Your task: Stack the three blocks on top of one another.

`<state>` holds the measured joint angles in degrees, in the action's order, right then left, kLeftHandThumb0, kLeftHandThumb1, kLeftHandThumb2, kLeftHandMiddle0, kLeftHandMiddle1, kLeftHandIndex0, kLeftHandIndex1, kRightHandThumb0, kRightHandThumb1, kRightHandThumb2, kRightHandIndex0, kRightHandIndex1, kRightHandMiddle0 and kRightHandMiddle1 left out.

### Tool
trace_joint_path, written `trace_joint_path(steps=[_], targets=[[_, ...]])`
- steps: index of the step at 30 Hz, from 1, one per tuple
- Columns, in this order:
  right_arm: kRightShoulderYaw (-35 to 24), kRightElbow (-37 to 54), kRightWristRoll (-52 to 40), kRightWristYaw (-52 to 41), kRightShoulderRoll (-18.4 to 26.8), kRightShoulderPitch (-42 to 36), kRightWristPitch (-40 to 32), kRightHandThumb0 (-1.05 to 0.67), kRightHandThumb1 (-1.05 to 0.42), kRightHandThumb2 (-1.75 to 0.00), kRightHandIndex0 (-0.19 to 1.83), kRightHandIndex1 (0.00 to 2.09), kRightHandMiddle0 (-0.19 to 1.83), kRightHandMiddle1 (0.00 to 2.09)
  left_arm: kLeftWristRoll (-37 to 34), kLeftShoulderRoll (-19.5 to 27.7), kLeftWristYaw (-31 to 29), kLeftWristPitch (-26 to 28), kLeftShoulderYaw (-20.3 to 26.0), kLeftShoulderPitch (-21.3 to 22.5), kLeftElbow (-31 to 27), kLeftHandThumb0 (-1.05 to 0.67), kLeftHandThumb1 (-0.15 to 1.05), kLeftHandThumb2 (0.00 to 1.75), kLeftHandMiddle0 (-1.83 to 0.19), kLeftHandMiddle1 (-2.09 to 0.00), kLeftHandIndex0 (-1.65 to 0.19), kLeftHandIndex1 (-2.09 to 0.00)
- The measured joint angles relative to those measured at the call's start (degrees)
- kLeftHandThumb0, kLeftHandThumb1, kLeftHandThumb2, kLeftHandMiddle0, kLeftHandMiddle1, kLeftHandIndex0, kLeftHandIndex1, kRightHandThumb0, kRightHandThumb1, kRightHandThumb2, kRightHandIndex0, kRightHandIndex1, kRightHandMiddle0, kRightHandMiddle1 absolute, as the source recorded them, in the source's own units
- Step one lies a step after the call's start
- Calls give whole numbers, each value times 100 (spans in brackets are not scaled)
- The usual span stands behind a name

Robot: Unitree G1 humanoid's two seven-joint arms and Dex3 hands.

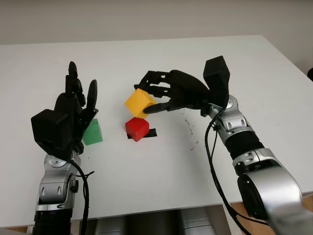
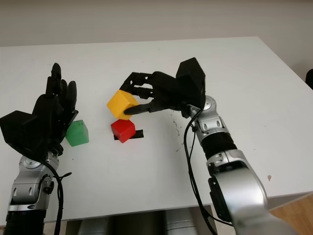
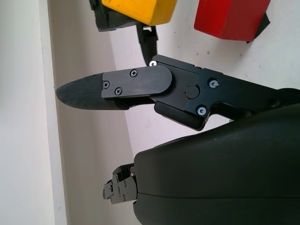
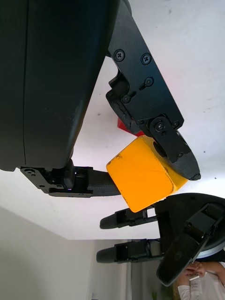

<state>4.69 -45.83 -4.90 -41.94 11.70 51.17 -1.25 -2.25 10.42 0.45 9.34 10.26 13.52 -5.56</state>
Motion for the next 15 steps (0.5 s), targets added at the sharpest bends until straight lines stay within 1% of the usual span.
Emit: trace_joint_path(steps=[7, 15], targets=[[12, 182, 11, 55, -135, -210, -263, -48, -94, -5, 21, 3, 38, 161, -4, 0, 1, 0, 2, -3, 0, -78, 105, 52, 19, 0, 18, -5], [14, 178, 56, 185, -223, -234, -304, -47, -94, -5, 19, 3, 38, 161, 36, 1, 0, 0, 1, -4, 0, -78, 105, 54, 19, 0, 19, -5]])
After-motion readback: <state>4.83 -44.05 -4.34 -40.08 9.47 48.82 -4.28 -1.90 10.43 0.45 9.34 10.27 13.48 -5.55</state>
